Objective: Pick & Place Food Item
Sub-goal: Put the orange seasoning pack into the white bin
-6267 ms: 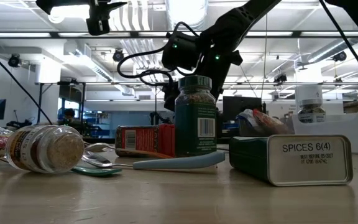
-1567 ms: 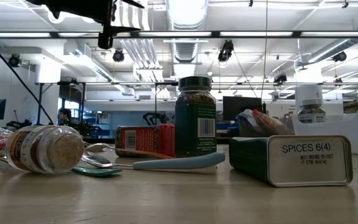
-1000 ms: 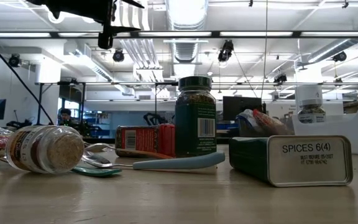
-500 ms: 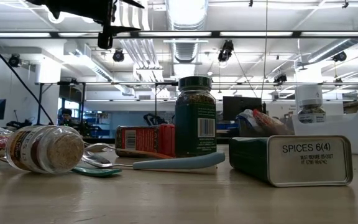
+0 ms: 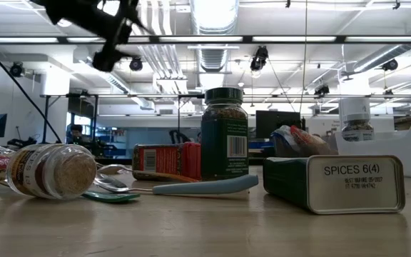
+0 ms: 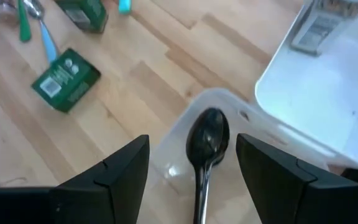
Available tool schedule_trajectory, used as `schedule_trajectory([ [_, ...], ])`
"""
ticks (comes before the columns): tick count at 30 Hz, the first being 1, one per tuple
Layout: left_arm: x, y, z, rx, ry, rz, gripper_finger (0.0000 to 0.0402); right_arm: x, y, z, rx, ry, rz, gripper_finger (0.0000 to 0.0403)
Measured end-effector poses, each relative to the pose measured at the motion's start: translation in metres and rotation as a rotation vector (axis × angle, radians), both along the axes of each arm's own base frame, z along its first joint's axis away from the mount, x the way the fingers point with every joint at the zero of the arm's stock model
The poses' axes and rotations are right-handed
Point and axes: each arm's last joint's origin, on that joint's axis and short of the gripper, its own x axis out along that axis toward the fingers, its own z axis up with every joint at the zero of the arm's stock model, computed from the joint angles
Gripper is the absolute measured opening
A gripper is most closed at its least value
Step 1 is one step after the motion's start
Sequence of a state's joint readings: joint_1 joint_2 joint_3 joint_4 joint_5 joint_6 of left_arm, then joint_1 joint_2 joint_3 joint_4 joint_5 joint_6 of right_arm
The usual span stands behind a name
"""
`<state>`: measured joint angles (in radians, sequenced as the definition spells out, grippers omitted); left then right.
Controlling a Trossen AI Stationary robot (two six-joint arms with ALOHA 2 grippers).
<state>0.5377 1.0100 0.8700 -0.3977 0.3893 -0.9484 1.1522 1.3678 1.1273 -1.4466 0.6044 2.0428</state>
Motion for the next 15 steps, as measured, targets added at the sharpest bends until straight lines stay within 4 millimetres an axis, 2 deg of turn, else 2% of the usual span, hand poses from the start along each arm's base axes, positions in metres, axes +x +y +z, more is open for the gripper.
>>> schedule_trajectory([
  [4, -0.013, -0.008, -0.021, -0.055, 0.248, -0.052, 0.0257, 0.01, -0.005, 0.003, -0.018, 0.013, -0.002, 0.0237],
  [8, -0.023, -0.015, -0.032, -0.066, 0.395, -0.129, 0.0257, 0.018, -0.009, 0.003, -0.036, 0.028, -0.001, 0.0237],
  [15, -0.017, -0.045, -0.045, 0.067, 0.593, -0.382, 0.0257, 0.024, -0.013, 0.002, -0.063, 0.05, 0.01, 0.0237],
])
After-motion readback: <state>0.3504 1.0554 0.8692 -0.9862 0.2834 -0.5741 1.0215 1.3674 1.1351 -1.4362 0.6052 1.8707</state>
